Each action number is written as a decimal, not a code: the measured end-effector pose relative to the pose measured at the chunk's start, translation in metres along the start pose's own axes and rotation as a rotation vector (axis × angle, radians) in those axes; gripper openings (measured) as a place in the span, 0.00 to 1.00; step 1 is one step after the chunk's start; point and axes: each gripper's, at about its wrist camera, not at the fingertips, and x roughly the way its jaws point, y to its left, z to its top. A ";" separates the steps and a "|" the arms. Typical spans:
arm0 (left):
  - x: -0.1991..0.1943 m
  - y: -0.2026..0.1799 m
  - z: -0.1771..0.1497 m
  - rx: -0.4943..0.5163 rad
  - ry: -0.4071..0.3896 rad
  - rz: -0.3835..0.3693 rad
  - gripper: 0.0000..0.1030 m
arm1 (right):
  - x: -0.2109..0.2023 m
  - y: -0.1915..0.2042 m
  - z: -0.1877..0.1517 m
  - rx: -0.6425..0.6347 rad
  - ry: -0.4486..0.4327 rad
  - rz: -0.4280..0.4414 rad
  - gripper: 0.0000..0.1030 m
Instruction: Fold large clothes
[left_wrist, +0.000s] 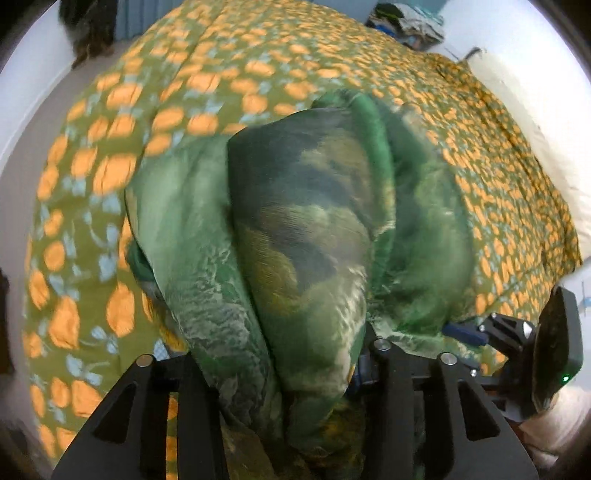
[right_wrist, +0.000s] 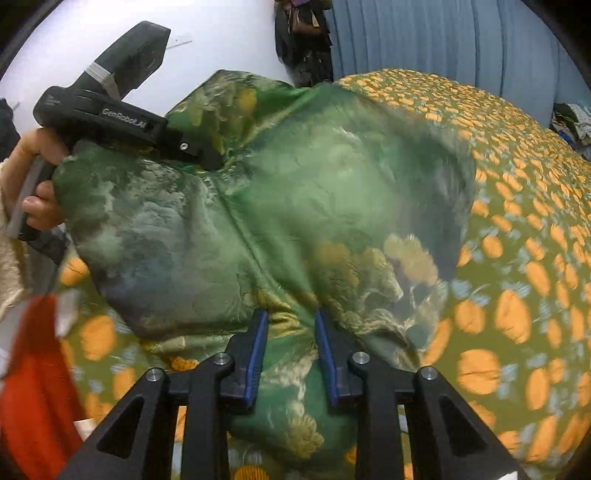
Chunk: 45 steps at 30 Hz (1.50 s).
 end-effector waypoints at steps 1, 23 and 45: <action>0.002 0.009 -0.004 -0.034 -0.014 -0.035 0.44 | 0.000 0.001 -0.001 0.015 -0.009 0.000 0.25; -0.044 0.071 -0.021 -0.167 -0.016 -0.169 0.61 | 0.050 0.108 0.044 0.047 0.055 0.242 0.25; -0.012 0.079 -0.019 -0.317 -0.117 -0.043 0.44 | -0.026 0.064 0.095 0.121 -0.093 0.145 0.26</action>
